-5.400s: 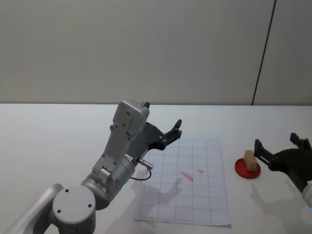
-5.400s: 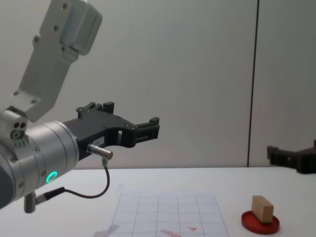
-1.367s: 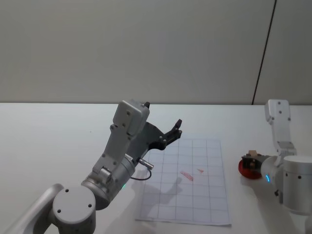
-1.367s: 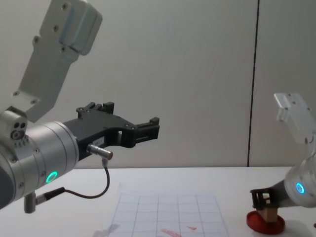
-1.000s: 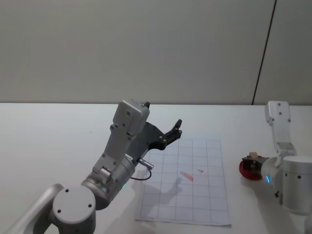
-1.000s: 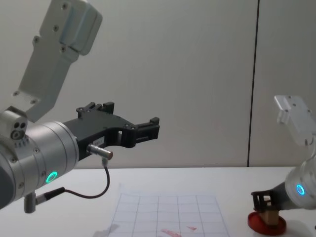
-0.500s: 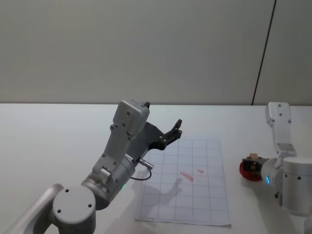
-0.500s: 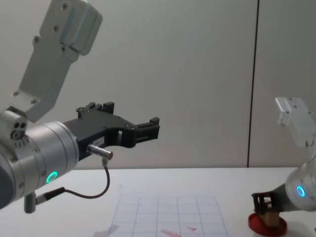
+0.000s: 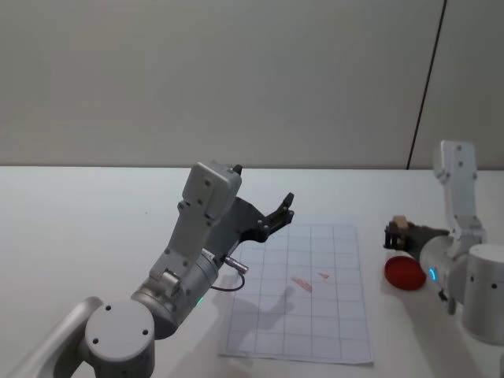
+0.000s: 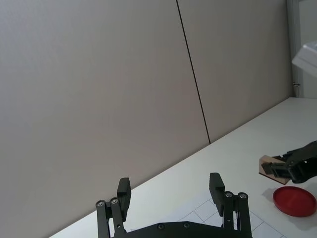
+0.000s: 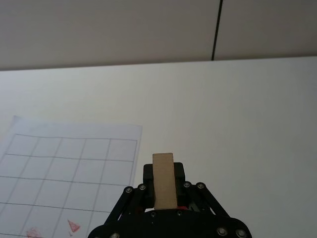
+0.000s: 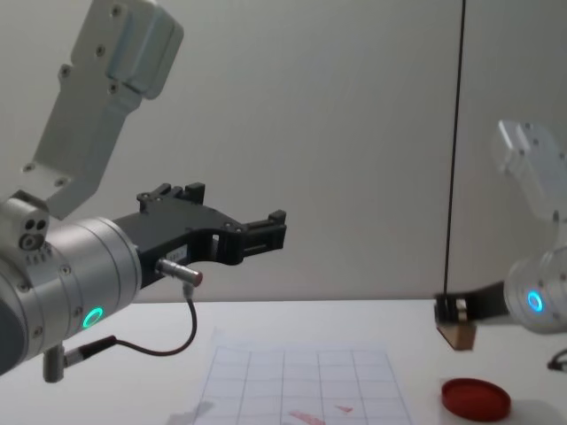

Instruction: Use the one hand to pick up the stamp and affix it onto the A4 paper.

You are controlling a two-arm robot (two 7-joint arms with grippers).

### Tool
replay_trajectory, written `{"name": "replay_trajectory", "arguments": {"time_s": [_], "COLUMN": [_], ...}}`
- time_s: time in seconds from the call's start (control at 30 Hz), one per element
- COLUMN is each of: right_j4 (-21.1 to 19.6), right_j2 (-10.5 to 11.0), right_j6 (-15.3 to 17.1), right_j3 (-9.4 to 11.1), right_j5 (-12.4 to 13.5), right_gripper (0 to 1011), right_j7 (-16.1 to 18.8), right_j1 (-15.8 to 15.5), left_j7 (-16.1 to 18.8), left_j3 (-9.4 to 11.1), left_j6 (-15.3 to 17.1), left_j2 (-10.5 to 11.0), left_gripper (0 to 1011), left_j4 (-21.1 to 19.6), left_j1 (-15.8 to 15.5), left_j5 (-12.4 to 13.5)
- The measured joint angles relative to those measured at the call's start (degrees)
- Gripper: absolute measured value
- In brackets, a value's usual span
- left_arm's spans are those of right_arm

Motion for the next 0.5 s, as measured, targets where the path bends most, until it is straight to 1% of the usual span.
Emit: {"name": "replay_trajectory", "arguments": {"time_s": [0.17,0.3,0.37,0.47,0.5], "right_j4": [-1.12,-1.21,-0.53,0.39,1.2], "right_j2": [0.18,0.01,-0.34,-0.78,-1.2], "right_j6": [-0.89,-0.97,-0.68,-0.35,-0.06], "right_j3": [0.01,-0.28,-0.57,-0.88,-1.12], "right_j5": [-0.23,-1.04,-1.6,-2.07,-2.34], "right_gripper": [220,219,220,220,220], "right_j7": [2.67,5.25,6.33,7.04,7.42], "right_j1": [0.09,1.02,1.91,2.84,3.66], "left_j7": [0.0,0.0,0.0,0.0,0.0], "left_j3": [0.0,0.0,0.0,0.0,0.0], "left_j6": [0.0,0.0,0.0,0.0,0.0], "left_j2": [0.0,0.0,0.0,0.0,0.0], "left_gripper": [1002,1002,1002,1002,1002], "left_j4": [0.0,0.0,0.0,0.0,0.0], "left_j1": [0.0,0.0,0.0,0.0,0.0], "left_j5": [0.0,0.0,0.0,0.0,0.0]}}
